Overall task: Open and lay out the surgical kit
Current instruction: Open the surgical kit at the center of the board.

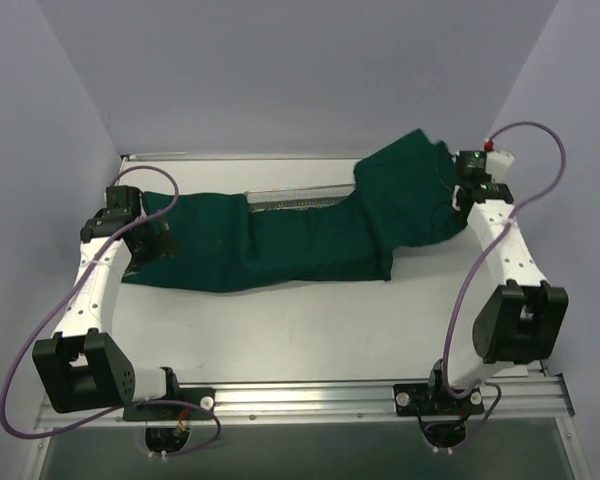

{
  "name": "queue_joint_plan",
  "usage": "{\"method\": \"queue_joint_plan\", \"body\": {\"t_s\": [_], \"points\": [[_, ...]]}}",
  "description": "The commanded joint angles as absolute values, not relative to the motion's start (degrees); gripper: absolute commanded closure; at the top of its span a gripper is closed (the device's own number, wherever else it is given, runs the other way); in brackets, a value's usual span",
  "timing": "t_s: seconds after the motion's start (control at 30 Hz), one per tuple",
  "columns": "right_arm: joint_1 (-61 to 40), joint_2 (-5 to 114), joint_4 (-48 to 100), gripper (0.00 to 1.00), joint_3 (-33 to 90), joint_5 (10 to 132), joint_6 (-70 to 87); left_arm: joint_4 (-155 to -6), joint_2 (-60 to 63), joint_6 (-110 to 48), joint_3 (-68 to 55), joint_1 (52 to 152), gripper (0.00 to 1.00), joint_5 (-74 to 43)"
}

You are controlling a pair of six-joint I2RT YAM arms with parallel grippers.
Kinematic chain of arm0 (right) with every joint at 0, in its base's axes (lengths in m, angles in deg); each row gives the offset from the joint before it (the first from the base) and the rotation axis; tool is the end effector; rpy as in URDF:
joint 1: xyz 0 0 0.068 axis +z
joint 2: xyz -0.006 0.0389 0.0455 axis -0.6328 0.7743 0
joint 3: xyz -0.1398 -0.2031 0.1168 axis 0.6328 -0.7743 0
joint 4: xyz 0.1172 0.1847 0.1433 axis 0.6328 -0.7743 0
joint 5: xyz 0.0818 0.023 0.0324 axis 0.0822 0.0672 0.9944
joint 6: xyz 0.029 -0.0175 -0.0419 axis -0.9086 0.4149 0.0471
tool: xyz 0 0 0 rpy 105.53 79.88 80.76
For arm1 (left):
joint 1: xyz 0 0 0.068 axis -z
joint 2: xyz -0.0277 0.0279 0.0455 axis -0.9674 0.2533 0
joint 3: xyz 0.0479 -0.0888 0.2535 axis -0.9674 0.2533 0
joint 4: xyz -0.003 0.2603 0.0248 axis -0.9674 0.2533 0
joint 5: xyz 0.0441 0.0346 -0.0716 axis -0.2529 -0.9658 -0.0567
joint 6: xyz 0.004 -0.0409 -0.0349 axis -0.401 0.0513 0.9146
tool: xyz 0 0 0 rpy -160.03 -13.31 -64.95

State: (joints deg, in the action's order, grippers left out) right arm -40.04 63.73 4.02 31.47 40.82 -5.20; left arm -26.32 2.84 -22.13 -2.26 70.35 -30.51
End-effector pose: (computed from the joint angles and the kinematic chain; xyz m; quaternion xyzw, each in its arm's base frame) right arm 0.3600 -0.0187 0.3277 0.2504 0.8350 -0.0945 0.4808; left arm 0.2618 0.0271 0.2969 -0.2288 0.9391 0.0235 0.2554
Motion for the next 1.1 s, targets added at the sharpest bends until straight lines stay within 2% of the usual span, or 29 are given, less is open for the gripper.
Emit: {"method": "queue_joint_plan", "body": {"t_s": [0.0, 0.07, 0.1, 0.13, 0.2, 0.23, 0.27, 0.43, 0.6, 0.67, 0.7, 0.8, 0.9, 1.07], "points": [[-42.91, 60.59, 0.92, 0.99, 24.03, 31.62, -6.40, -31.00, 0.49, -21.92, 0.09, 70.58, 0.06, -26.72], [-45.23, 61.90, -2.57, 0.86, 23.65, 31.24, -6.83, -31.44, -1.00, -21.75, 1.85, 71.46, 0.05, -27.76], [-45.58, 62.34, -3.38, 0.71, 24.79, 30.63, -6.83, -31.27, -1.27, -21.58, 1.68, 71.90, 0.05, -28.20], [-45.24, 62.78, -3.56, 0.46, 25.67, 30.89, -6.14, -31.26, -1.62, -21.66, 0.98, 72.16, 0.05, -27.77], [-44.45, 63.22, -1.37, 0.28, 27.95, 32.03, -3.95, -31.44, -1.88, -21.49, 0.89, 72.16, 0.05, -27.59], [-43.40, 64.70, -0.67, 0.10, 31.44, 32.90, -2.11, -31.61, -1.71, -21.49, 0.89, 72.16, 0.05, -27.51], [-43.30, 66.20, 0.21, 0.07, 33.83, 34.48, -1.30, -31.18, -1.45, -21.57, 0.89, 72.16, 0.05, -27.68], [-42.25, 81.37, -1.53, 0.04, 50.60, 43.52, -1.56, -31.09, -1.35, -21.57, 0.89, 72.25, 0.05, -27.68], [-36.63, 90.98, 0.48, 0.03, 59.07, 55.48, -5.86, -30.91, -1.18, -21.84, 0.63, 72.34, 0.05, -27.77], [-35.31, 94.15, 0.57, 0.05, 62.22, 59.26, -11.63, -30.48, -0.92, -21.84, 0.19, 72.25, 0.05, -27.86], [-35.13, 94.94, 0.57, 0.10, 62.76, 60.24, -14.36, -30.47, -0.74, -21.84, 0.10, 72.25, 0.05, -27.77], [-34.69, 96.45, 0.40, 0.15, 64.08, 61.92, -24.02, -30.56, -0.04, -21.84, 0.01, 72.34, 0.06, -27.33], [-34.25, 97.32, -0.83, 0.16, 66.36, 61.04, -31.06, -30.12, 0.75, -21.49, -0.25, 72.34, 0.06, -27.24], [-32.93, 103.29, -6.36, 0.16, 74.53, 58.93, -33.90, -30.21, 1.72, -21.22, -1.04, 72.43, 0.06, -27.24]]}}
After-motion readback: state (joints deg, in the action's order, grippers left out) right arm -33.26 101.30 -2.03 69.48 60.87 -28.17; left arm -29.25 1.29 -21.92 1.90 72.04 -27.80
